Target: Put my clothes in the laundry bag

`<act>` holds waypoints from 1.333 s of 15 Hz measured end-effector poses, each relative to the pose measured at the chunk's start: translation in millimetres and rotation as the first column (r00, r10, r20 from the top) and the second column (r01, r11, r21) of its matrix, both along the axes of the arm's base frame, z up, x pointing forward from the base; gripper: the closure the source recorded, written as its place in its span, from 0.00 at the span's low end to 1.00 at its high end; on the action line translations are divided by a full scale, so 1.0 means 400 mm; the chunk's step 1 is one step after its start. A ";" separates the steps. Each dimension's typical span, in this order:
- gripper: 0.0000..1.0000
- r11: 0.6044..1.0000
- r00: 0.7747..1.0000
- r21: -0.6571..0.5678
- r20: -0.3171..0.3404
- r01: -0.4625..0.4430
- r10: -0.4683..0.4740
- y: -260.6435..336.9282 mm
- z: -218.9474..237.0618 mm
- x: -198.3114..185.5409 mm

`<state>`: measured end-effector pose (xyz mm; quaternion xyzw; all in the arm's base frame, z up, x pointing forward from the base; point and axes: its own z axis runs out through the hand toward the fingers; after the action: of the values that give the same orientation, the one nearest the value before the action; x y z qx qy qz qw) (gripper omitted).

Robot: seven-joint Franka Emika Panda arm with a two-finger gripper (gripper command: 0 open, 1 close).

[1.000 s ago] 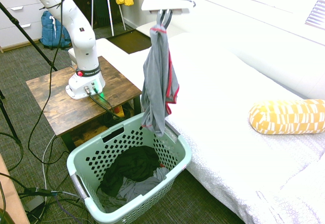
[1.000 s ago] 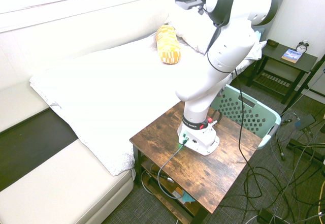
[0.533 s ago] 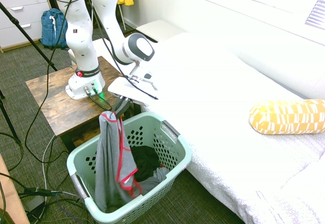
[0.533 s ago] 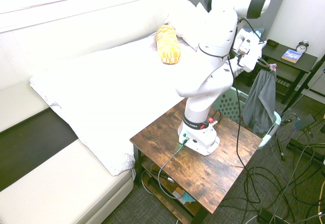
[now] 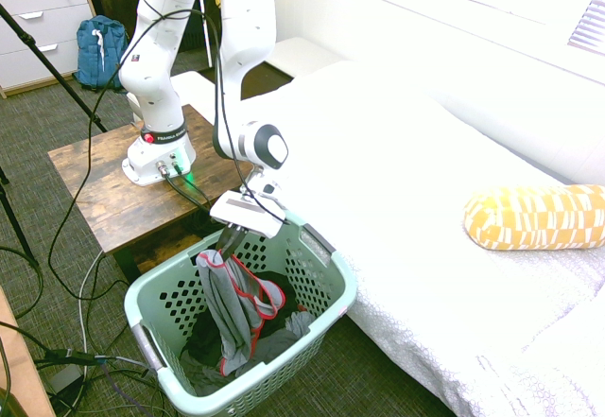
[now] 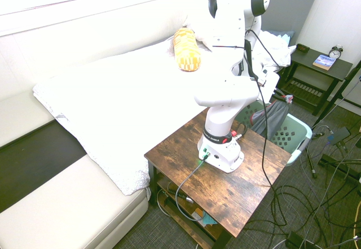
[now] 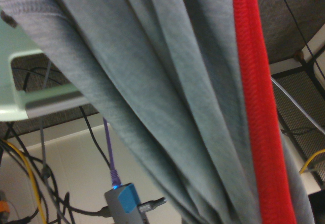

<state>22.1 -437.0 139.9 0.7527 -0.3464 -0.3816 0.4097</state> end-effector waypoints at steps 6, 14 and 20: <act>0.00 0.996 0.969 0.065 0.241 -0.066 0.049 0.052 -0.037 0.173; 0.00 0.954 0.735 0.217 0.678 -0.205 0.004 0.482 0.286 0.743; 0.00 0.898 0.432 0.261 0.897 -0.353 -0.091 1.058 0.652 1.122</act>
<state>471.0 -13.8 400.6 0.9319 -0.3592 0.0438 0.0251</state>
